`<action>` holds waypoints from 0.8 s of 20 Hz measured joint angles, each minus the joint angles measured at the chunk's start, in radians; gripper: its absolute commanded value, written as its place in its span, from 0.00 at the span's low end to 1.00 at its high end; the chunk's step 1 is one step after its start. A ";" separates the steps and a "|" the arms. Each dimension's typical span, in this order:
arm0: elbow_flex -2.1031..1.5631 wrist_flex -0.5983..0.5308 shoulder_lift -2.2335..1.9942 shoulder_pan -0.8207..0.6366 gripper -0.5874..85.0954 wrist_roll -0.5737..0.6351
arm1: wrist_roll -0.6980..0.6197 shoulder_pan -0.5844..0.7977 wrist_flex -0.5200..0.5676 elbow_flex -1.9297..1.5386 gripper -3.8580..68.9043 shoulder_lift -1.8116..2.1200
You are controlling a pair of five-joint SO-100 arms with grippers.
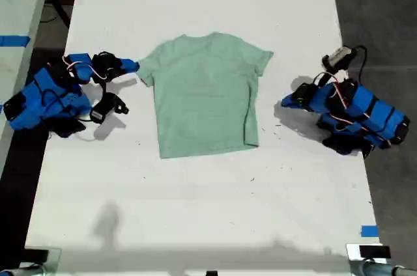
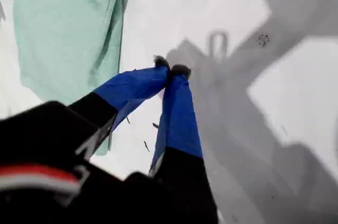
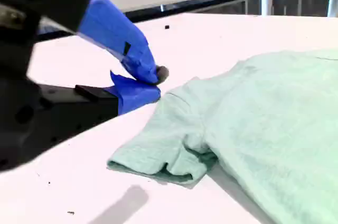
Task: Fold t shirt
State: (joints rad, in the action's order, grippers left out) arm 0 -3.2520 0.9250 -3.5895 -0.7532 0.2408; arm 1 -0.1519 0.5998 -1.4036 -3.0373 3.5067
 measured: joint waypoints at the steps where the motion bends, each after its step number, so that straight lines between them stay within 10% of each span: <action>1: 0.000 0.002 0.000 0.000 0.00 0.000 | -0.002 0.002 0.003 -0.003 0.06 -0.002; 16: 0.000 0.083 0.000 -0.138 0.00 0.003 | -0.103 0.063 0.058 -0.012 0.08 -0.002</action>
State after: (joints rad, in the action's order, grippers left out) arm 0 -3.2520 1.0078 -3.5895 -0.8912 0.2439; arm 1 -0.2546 0.6627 -1.3453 -3.0496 3.5051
